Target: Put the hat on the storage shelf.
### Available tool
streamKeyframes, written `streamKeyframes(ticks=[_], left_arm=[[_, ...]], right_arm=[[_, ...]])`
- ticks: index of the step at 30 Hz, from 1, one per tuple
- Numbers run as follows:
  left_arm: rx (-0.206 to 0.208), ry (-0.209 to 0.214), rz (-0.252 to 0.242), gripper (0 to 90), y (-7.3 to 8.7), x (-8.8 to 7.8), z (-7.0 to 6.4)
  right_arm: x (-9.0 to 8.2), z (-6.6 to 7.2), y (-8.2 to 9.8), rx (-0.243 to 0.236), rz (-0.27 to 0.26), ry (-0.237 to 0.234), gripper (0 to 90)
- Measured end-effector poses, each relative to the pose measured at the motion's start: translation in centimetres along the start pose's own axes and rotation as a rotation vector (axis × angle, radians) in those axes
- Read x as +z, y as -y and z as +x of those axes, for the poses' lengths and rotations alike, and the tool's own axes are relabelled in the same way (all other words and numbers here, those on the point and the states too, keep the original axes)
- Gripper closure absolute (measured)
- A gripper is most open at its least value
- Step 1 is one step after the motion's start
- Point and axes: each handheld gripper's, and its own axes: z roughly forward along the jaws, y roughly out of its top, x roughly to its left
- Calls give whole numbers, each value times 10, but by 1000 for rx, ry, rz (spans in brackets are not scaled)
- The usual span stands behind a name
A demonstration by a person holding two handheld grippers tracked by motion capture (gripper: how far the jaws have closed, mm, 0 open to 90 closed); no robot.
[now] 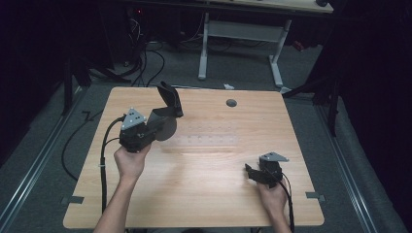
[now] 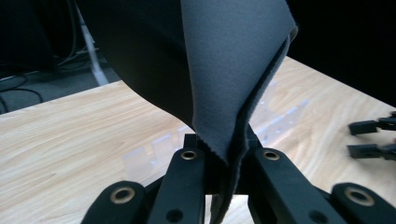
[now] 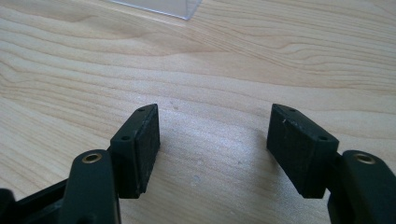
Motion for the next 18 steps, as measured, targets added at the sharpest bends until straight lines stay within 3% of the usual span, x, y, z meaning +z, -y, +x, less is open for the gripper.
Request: streamKeyframes(ticks=[6,18], left_arm=[[32,-50,-4,863,6,12,8],[61,-109,-8,863,12,25,19]], right_arm=[[0,0,0,0,0,0,350],[0,0,0,-1,0,-1,349]])
